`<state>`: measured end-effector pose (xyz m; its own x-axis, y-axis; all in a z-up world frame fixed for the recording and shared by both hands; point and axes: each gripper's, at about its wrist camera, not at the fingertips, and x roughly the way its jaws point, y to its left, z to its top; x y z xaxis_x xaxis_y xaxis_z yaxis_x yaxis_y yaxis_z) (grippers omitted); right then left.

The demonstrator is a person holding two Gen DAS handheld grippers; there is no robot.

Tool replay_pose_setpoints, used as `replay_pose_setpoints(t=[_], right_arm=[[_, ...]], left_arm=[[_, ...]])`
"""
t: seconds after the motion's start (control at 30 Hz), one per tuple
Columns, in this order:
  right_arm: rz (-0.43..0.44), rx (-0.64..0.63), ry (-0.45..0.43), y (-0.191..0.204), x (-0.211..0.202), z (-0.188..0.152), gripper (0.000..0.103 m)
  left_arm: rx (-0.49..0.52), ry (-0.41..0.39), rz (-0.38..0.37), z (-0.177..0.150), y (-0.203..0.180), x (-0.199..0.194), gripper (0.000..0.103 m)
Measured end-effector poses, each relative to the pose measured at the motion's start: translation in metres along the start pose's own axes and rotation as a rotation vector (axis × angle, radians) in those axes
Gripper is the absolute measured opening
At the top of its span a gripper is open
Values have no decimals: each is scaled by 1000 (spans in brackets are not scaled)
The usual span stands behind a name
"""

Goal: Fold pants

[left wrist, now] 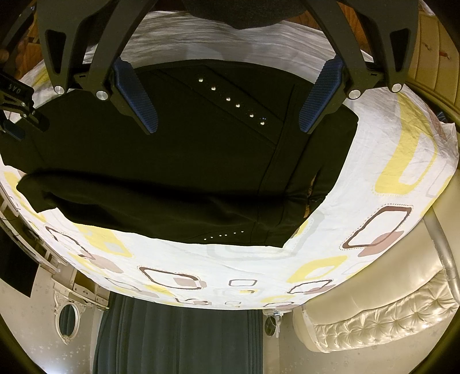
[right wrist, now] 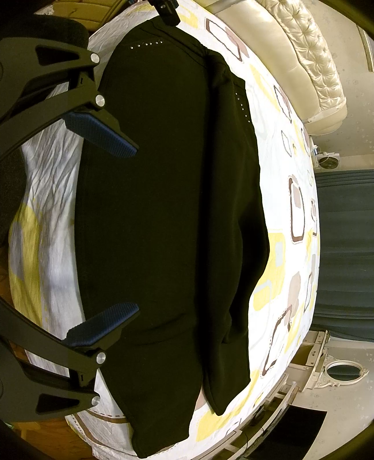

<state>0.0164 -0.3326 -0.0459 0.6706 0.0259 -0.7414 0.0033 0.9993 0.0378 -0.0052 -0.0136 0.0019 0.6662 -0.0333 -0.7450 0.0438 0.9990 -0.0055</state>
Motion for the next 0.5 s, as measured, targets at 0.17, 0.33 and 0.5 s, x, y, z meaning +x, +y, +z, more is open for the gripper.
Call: replay_pose_setpoints(t=[0.17, 0.33, 0.5], right_arm=[[38, -2, 16, -2, 4, 2, 101], [157, 16, 18, -15, 9, 23, 101], [189, 72, 16, -43, 23, 50, 101]], left_arm=[[29, 5, -34, 4, 7, 3, 98], [23, 77, -163, 21, 32, 21, 98], [59, 105, -101, 44, 65, 51, 98]])
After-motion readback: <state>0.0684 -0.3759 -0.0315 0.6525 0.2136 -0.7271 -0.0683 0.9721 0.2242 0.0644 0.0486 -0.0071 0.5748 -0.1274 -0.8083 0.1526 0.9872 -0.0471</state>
